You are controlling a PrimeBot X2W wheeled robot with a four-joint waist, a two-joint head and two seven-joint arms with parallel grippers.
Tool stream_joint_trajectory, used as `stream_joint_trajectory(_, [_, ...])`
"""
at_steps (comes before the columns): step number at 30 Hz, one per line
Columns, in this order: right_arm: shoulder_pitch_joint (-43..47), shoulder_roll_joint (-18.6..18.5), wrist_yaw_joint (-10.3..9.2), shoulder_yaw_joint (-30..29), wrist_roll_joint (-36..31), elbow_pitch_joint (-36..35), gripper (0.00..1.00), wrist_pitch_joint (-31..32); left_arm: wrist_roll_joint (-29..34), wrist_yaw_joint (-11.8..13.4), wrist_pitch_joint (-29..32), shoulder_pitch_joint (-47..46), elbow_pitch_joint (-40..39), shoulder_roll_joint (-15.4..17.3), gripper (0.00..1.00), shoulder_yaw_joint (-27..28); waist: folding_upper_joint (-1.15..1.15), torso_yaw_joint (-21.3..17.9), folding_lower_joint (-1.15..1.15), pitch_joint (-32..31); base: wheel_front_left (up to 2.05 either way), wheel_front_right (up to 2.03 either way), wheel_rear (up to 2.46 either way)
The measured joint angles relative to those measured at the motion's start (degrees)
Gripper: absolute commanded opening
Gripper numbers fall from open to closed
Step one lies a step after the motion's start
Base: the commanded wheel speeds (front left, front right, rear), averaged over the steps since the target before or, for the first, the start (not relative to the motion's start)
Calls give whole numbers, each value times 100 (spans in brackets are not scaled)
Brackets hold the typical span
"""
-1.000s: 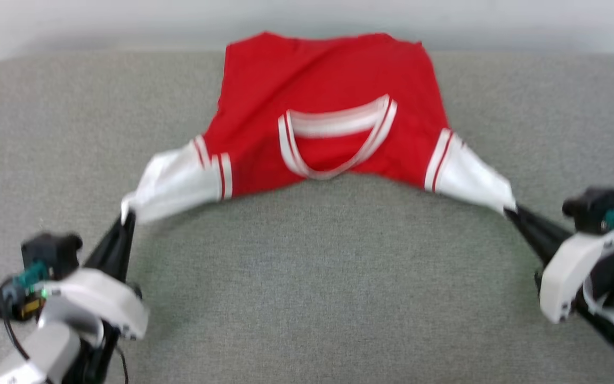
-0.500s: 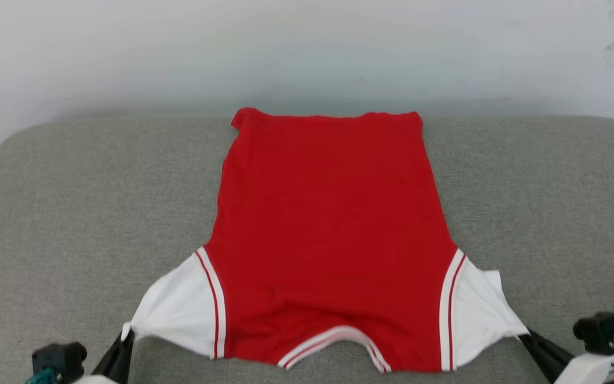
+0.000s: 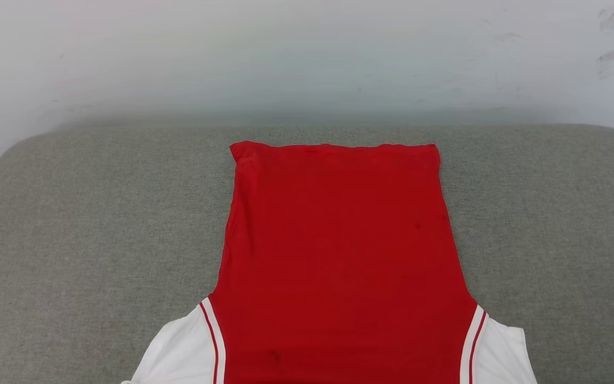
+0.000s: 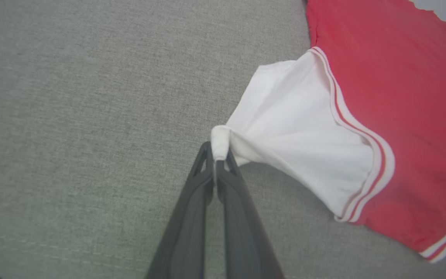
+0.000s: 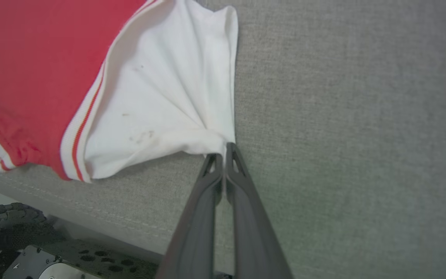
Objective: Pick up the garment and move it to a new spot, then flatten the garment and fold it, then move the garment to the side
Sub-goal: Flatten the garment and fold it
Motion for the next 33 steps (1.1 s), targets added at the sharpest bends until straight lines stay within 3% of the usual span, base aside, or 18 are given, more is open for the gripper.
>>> stream_joint_trajectory(3, [26, 115, 0, -198, -5, -81, 0, 24, 69, -49, 0, 17, -4, -49, 0, 69, 0, 23, 0, 16, 0, 0, 0])
stream_joint_trajectory(4, [23, 172, 0, -280, -2, -112, 17, 20, 111, -52, 0, 15, -13, -70, 0, 93, 0, 35, 0, 22, 0, 0, 0])
stream_joint_trajectory(5, [23, 230, 0, -374, 14, -132, 75, 20, 156, -74, 0, -1, -22, -91, 0, 102, 0, 51, 0, 30, 0, 0, 0])
stream_joint_trajectory(6, [16, 291, 0, -510, 38, -147, 100, 2, 180, -101, 0, -24, -21, -111, 0, 102, 0, 68, 0, 40, 0, 0, 0])
stream_joint_trajectory(13, [-244, 312, -3, -1265, 59, -467, 100, -57, 397, -188, 0, -188, -49, -229, 0, 154, 0, 161, 0, 106, 0, 0, 0])
stream_joint_trajectory(22, [-1818, 26, -3, -1909, -129, -1324, 100, 498, 833, -252, -1, -498, -267, -488, 0, 323, 0, 331, 1, 489, 0, 0, 0])
stream_joint_trajectory(23, [-2588, -58, -3, -1938, -77, -1457, 100, 895, 1013, -294, -1, -659, -350, -597, 0, 355, 0, 445, 1, 704, 0, 0, 0])
stream_joint_trajectory(29, [-4036, -176, -3, -1738, -48, -1519, 100, 2316, 1366, -436, -7, -1042, -495, -894, 0, 428, 0, 736, 2, 1218, 0, 0, 0])
stream_joint_trajectory(33, [-4871, -348, -3, -1480, -212, -1205, 100, 3330, 1584, -554, -7, -1282, -524, -1122, 0, 479, 0, 942, 2, 1587, 0, 0, 0])
